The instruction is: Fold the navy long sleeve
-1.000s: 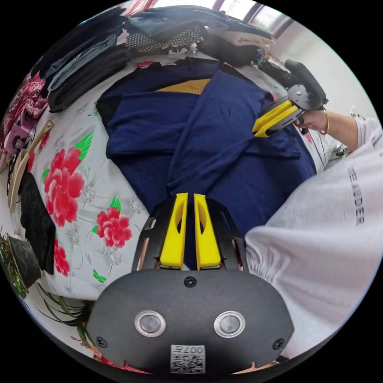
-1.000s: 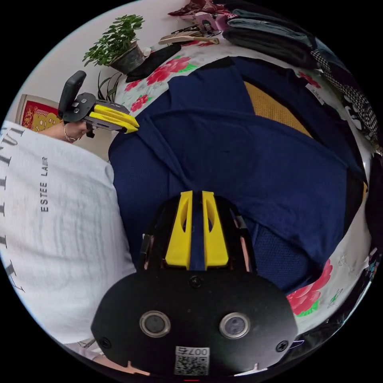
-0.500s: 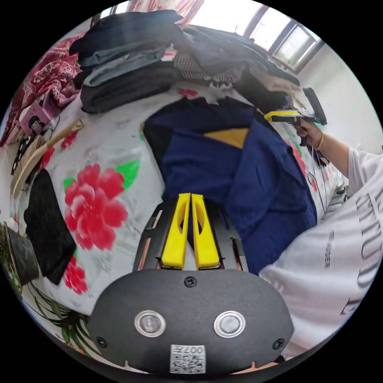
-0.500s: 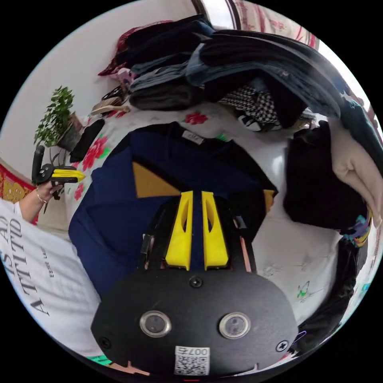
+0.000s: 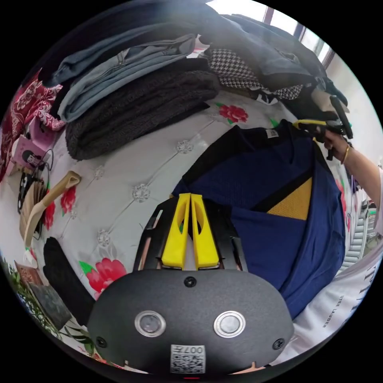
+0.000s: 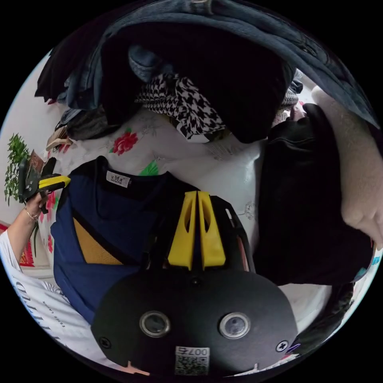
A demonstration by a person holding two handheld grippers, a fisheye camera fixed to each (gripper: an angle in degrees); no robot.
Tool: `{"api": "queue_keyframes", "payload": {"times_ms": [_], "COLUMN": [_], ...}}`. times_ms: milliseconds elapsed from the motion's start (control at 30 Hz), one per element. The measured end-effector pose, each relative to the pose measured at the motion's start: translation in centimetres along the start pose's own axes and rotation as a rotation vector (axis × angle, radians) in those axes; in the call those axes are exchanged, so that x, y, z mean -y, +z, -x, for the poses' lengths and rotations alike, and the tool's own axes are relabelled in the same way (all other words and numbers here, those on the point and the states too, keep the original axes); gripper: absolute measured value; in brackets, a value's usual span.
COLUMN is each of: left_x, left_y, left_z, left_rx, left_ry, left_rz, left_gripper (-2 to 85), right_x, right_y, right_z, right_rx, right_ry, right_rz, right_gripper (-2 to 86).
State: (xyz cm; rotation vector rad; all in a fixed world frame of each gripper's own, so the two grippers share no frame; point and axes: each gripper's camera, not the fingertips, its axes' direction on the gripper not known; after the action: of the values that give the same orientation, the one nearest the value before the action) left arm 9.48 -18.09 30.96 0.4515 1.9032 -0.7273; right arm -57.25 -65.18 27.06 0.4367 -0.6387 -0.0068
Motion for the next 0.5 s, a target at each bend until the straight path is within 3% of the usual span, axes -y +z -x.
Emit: {"api": "queue_keyframes", "payload": {"times_ms": [100,233,367,500], "left_x": [-1.2,-6.9,-14.2,-19.2], "left_y": [-1.3,-4.8,-5.5,-5.5], "left_z": [-0.4,-1.9,-5.5,-8.1], "left_rx": [0.082,-0.072,-0.156,-0.168], "left_ry": [-0.064,-0.061,-0.024,-0.041], "left_rz": [-0.019,-0.129,-0.051,0.023], "left_gripper": [-0.9,-0.9,-0.9,-0.9], "right_x": [-2.2,-9.3,-17.1,-21.2], "right_y": [-2.2,-6.2,-6.0,-4.8], "right_z": [0.9,6.9,17.2,24.8], "right_rx": [0.005,0.260,0.517,0.574], "right_ry": [-0.004,-0.222,-0.501,-0.648], "right_rz": [-0.054,-0.131,0.016,0.105], "right_gripper": [0.1,0.8,3.1,5.9]}}
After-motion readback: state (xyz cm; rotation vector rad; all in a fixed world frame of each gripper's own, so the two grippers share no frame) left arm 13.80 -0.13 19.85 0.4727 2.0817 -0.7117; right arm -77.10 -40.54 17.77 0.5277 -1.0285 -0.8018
